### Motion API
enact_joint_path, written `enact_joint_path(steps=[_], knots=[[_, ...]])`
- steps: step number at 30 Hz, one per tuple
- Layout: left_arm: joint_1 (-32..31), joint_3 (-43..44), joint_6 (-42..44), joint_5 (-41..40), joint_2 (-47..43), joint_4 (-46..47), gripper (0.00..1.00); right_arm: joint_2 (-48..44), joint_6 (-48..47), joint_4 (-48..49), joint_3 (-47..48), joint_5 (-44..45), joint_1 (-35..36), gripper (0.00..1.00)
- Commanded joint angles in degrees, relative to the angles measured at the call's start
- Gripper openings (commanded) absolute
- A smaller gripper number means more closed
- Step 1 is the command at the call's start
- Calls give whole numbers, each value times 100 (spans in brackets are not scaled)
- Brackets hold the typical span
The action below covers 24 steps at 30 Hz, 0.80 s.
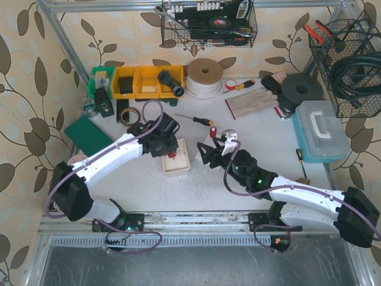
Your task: Install the large spring
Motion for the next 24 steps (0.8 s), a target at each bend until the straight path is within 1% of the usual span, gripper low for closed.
enact_joint_path(steps=[1, 5, 7, 13, 16, 18, 20, 24], knots=[[55, -271, -136, 248, -616, 447, 0, 210, -154, 578, -65, 223, 234, 74], [107, -613, -239, 423, -1078, 897, 0, 209, -435, 444, 117, -122, 450, 73], [120, -846, -451, 498, -1315, 1211, 0, 119, -592, 370, 175, -201, 527, 72], [125, -1511, -1091, 667, -1808, 2287, 0, -307, -753, 944, -247, -826, 528, 68], [129, -1705, -1370, 803, -1827, 2695, 0, -166, -646, 817, -121, -1277, 479, 62], [117, -1769, -1506, 824, -1867, 2836, 0, 46, -459, 818, -4, -1579, 425, 62], [87, -1947, -1744, 744, -1986, 3083, 0, 345, -225, 848, 117, -1932, 336, 62], [-3, -2596, -2502, 508, -2343, 4058, 0, 634, 156, 1204, 128, -2392, 231, 65]])
